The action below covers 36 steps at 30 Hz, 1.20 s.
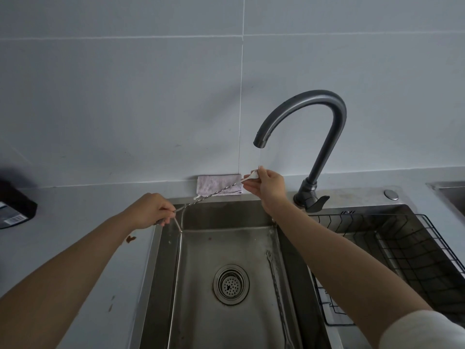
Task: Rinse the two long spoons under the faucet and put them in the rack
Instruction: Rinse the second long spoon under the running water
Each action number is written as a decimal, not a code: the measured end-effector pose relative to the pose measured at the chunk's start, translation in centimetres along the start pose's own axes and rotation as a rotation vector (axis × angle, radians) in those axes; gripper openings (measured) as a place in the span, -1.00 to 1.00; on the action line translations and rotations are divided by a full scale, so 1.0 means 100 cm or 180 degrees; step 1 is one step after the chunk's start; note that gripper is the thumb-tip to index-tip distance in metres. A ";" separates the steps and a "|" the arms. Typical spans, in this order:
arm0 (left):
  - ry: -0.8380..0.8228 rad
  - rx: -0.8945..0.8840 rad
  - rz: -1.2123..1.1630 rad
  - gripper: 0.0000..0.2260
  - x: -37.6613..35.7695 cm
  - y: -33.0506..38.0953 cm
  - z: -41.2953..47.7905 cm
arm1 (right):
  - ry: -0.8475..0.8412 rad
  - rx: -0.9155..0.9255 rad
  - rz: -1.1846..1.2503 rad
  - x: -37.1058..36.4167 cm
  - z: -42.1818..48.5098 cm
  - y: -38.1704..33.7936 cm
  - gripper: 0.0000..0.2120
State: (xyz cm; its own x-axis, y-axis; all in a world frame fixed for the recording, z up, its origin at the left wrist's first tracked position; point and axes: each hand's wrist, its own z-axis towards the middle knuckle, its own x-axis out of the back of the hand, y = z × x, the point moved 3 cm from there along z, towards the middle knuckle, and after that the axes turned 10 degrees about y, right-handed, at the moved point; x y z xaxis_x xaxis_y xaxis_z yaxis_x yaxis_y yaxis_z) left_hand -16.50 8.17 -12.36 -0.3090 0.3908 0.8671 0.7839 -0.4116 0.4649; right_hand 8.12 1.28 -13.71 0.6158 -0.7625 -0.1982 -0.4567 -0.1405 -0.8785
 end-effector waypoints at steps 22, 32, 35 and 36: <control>-0.0130 0.0105 -0.0286 -0.73 0.007 0.004 0.004 | -0.0500 -0.0154 0.0772 -0.008 0.000 -0.005 -0.88; -0.0215 0.0088 -0.0252 -0.67 0.001 0.007 -0.002 | -0.0343 -0.0241 0.0756 -0.015 0.000 -0.003 -0.79; -0.0219 0.0144 -0.0318 -0.73 -0.004 0.009 -0.004 | -0.0360 -0.0278 0.1054 -0.014 0.000 -0.007 -0.87; -0.0215 0.0155 -0.0353 -0.74 -0.005 0.009 -0.004 | -0.0338 -0.0274 0.1043 -0.013 -0.001 -0.007 -0.88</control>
State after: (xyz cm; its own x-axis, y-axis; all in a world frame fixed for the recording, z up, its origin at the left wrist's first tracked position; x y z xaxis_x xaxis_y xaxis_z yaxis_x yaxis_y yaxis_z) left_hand -15.83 7.24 -12.27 -0.3597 0.4869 0.7960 0.7726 -0.3228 0.5466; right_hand 7.59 2.31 -12.77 0.4889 -0.7066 -0.5115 -0.6907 0.0446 -0.7218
